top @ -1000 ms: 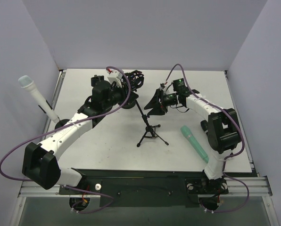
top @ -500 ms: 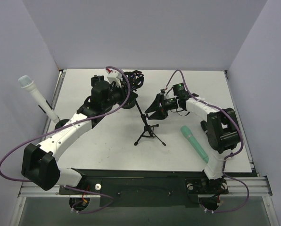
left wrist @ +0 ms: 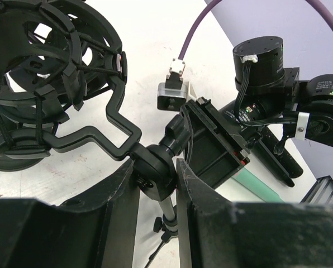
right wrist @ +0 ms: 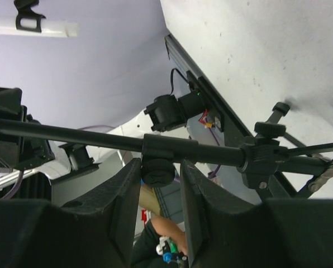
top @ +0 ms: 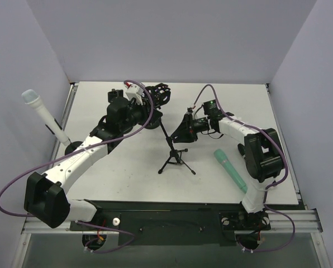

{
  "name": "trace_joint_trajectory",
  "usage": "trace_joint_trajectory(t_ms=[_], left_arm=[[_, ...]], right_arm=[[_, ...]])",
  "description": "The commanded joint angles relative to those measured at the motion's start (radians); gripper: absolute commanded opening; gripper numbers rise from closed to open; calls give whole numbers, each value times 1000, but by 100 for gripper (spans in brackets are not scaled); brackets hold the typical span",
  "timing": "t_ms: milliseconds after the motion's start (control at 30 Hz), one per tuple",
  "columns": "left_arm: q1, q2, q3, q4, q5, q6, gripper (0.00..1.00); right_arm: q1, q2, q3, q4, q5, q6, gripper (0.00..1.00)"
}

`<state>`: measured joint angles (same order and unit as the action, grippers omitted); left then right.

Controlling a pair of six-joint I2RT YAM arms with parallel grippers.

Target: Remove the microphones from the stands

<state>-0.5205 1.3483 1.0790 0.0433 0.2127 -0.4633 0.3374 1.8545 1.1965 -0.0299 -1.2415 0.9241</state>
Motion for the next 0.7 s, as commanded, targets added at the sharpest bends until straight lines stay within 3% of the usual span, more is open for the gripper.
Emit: trace_joint_trajectory(t_ms=[0,100,267,333,367,400,500,533,567,633,667], left_arm=[[13,-58,2,89,-9,-3,0],[13,-58,-2,92,-10,-6,0],[16,-63,-5,93,-9,-3,0],[17,-61,-10,93,-6,-5,0],[19,-61,-11,93,-3,-6,0],[20,-61,-16,92,7,-6,0],[22,-61,-21,93,39,-3,0],[23,-61,-24,98,53,-5,0],[24,-61,-25,105,62,-3,0],[24,-61,-31,112,74,-8,0],[24,-61,-34,112,83,-8,0]], right_arm=[[35,-61,-23,21,-82,33,29],[41,-61,-21,21,-82,32,27],[31,-61,-15,62,-66,19,1],[17,-81,-2,64,-35,-57,0],[12,-89,20,-17,-15,-121,0],[11,-100,84,-77,-1,-309,0],[44,-100,315,-772,172,-1139,0],[83,-91,390,-877,219,-1301,0],[101,-107,400,-972,313,-1529,0],[147,-171,345,-947,413,-1759,0],[166,-198,278,-909,469,-1789,0]])
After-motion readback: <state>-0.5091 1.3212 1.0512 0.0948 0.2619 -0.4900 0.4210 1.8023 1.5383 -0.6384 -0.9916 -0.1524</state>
